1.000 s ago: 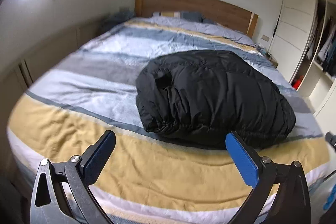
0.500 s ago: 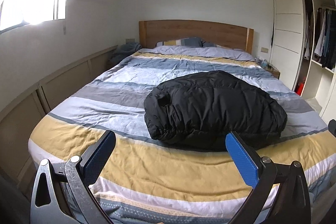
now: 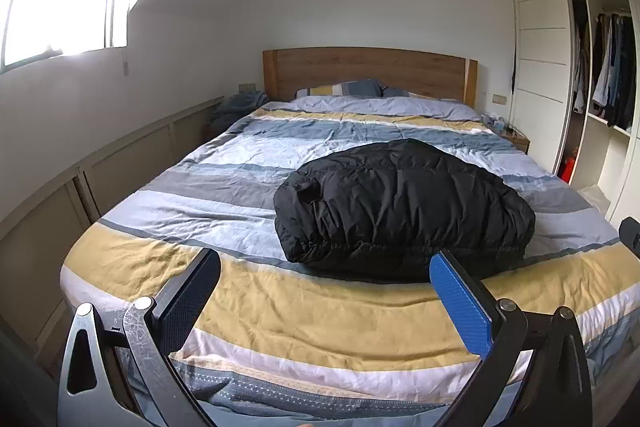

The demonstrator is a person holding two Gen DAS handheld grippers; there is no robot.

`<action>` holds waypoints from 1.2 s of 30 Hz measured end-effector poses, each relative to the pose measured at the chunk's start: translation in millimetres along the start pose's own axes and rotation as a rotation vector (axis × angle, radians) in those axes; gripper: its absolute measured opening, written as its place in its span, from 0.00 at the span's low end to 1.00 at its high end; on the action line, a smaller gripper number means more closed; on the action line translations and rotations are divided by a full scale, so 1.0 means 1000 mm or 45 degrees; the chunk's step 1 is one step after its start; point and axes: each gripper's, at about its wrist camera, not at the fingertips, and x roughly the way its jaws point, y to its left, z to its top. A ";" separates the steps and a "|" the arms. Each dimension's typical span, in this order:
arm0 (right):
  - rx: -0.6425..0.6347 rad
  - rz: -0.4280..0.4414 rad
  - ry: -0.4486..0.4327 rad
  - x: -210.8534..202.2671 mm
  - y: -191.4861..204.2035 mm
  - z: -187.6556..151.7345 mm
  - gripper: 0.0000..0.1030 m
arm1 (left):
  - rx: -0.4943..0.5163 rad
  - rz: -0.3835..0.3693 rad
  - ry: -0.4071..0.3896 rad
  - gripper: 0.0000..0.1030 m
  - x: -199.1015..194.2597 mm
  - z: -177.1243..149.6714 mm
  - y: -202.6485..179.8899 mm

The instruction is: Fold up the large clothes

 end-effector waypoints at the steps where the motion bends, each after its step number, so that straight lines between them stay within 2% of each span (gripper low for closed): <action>1: -0.001 -0.001 -0.003 -0.001 0.000 0.000 0.82 | 0.001 0.003 0.001 1.00 0.000 -0.001 0.000; 11: 0.026 0.021 0.037 0.009 -0.005 -0.006 0.82 | 0.004 -0.036 0.012 1.00 0.003 -0.004 0.001; 24: 0.063 -0.004 0.119 0.029 -0.016 -0.022 0.82 | 0.020 -0.060 0.056 1.00 0.014 -0.010 -0.002; 36: 0.087 -0.017 0.141 0.038 -0.026 -0.026 0.82 | 0.035 -0.084 0.063 1.00 0.015 -0.008 -0.004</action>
